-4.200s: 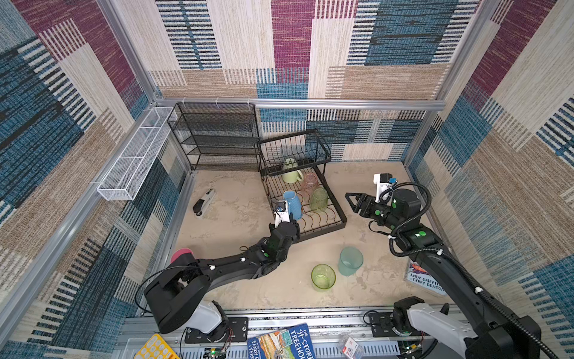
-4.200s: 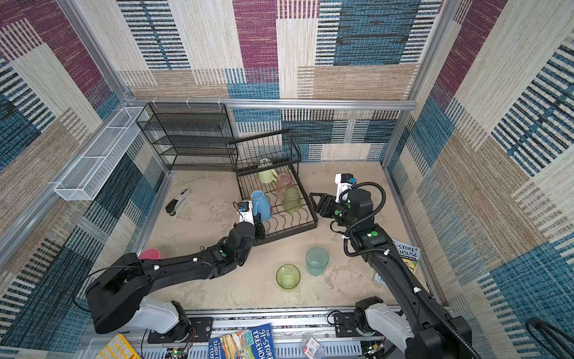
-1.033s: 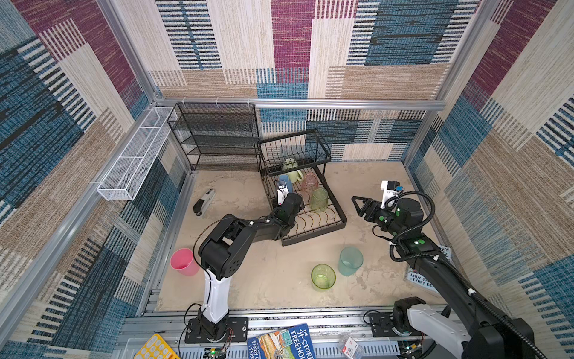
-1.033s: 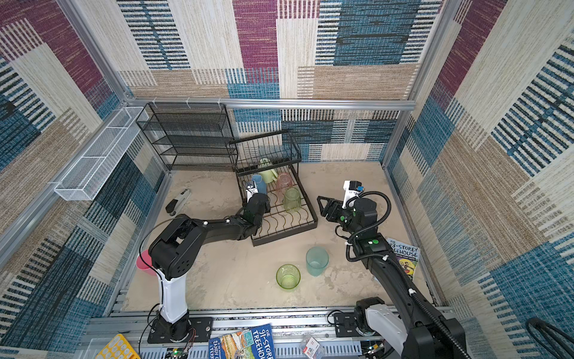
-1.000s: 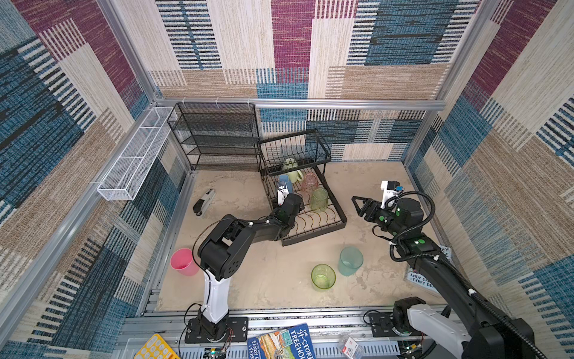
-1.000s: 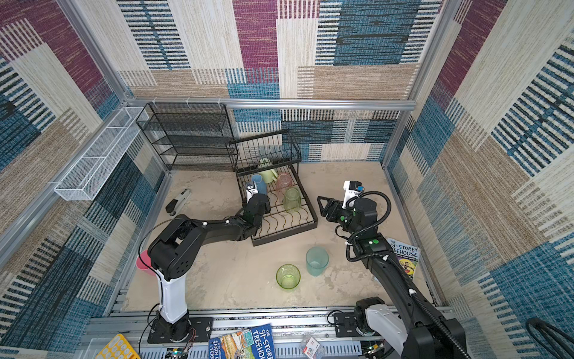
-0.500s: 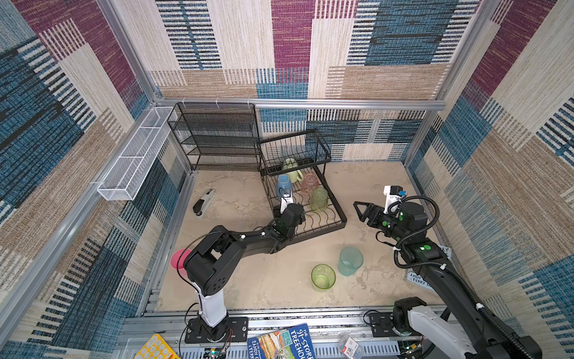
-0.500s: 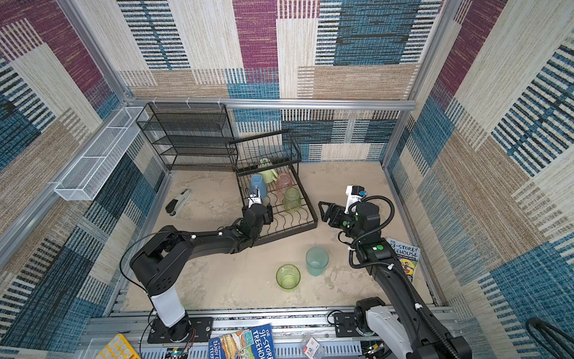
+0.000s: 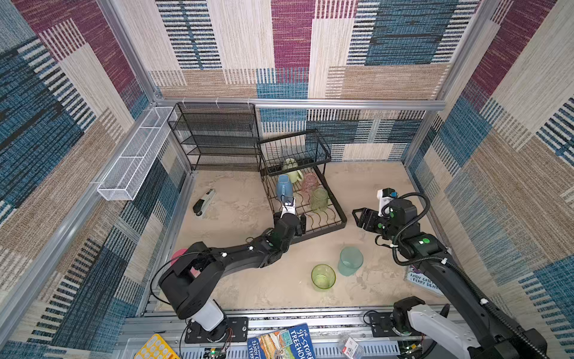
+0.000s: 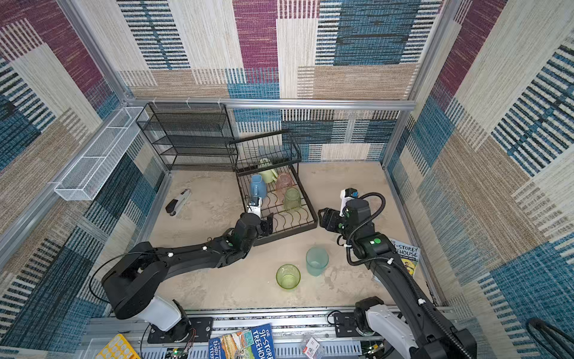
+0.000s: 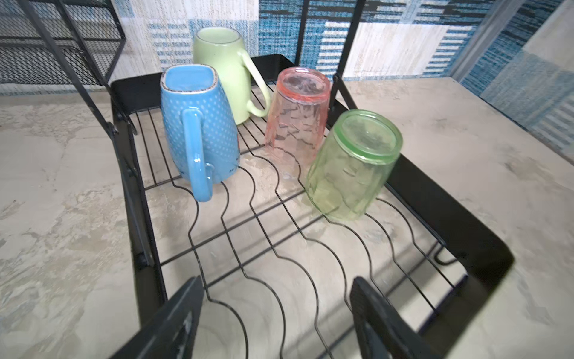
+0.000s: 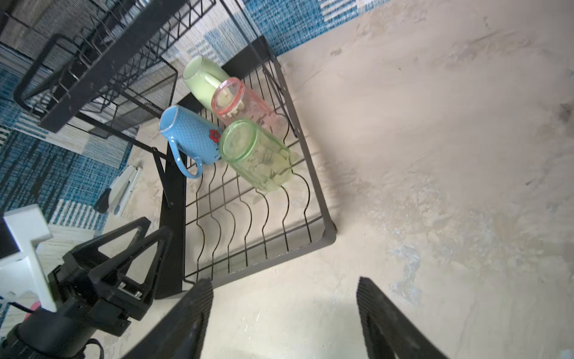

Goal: Load cups into a dish rack
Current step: Pick up the cup from the center of the table.

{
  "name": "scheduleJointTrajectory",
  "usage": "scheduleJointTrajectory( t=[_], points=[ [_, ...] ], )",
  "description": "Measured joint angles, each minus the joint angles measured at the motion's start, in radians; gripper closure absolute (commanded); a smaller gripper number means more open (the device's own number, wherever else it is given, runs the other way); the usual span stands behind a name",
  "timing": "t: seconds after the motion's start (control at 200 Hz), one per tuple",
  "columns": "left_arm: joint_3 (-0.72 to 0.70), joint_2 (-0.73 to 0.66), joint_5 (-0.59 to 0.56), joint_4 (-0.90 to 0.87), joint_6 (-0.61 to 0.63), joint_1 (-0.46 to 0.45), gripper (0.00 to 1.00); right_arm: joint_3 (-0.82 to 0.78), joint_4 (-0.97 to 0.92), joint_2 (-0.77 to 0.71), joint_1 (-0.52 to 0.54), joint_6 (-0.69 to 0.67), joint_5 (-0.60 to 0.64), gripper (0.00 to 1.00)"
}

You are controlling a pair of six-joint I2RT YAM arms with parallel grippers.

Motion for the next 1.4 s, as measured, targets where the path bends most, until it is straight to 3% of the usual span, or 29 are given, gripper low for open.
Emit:
scheduleJointTrajectory(
  t=[0.361,0.651,1.037,1.397],
  points=[
    [-0.120,-0.215,0.092,-0.104,0.000,-0.018,0.21,0.094,-0.145,0.025,0.179,0.001,0.175,0.28],
    [-0.214,-0.418,0.092,-0.224,-0.009,-0.021,0.20,0.204,-0.287,0.054,0.310,0.013,0.264,0.32],
    [-0.314,-0.581,0.084,-0.374,-0.051,-0.027,0.21,0.225,-0.464,0.149,0.542,0.126,0.287,0.46],
    [-0.357,-0.628,0.066,-0.398,-0.068,-0.034,0.21,0.164,-0.558,0.159,0.589,0.248,0.251,0.58]
  ],
)
